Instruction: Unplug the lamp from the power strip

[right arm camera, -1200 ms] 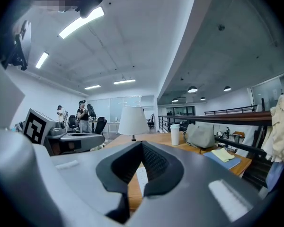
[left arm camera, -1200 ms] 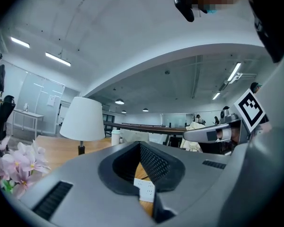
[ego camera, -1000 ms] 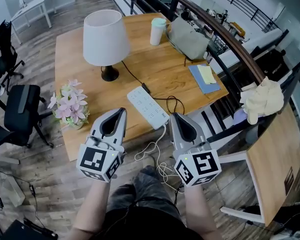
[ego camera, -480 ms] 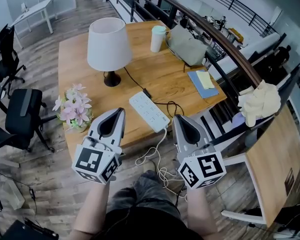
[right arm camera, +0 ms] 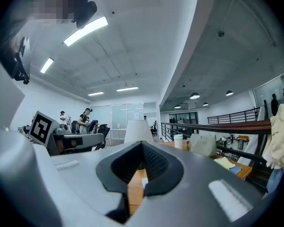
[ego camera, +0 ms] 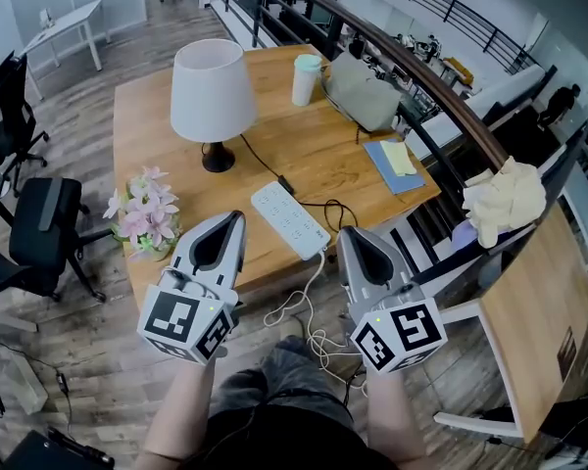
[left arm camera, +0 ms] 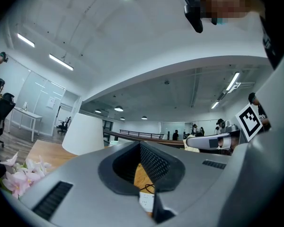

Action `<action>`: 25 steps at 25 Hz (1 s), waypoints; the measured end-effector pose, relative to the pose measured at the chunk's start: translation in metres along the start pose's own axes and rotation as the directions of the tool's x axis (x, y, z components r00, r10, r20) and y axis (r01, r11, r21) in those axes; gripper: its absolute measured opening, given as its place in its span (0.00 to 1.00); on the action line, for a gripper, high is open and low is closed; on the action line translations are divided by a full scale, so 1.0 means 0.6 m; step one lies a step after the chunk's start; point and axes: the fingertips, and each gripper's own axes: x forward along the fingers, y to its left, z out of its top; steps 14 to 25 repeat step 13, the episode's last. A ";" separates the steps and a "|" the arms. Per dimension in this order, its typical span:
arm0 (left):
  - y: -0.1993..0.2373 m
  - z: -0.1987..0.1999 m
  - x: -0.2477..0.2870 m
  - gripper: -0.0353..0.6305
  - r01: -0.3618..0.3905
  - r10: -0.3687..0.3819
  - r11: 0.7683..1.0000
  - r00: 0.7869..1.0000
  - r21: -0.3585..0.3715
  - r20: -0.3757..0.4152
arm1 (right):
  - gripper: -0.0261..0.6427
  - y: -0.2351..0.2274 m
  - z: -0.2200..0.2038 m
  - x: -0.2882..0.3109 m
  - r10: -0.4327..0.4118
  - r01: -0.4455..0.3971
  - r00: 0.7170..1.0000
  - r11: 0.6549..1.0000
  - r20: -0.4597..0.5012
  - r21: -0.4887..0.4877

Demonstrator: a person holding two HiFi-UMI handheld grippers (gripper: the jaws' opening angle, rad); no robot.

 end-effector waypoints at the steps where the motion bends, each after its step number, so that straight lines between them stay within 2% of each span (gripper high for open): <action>1: -0.002 0.002 0.000 0.05 0.003 -0.003 1.000 1.000 0.000 0.002 | 0.05 0.001 0.001 -0.001 0.002 -0.002 1.000 1.000 0.002 0.000; 25: -0.011 -0.001 -0.001 0.05 0.009 -0.009 1.000 1.000 0.000 0.000 | 0.05 0.008 0.002 -0.002 0.030 -0.031 0.999 0.999 0.010 0.023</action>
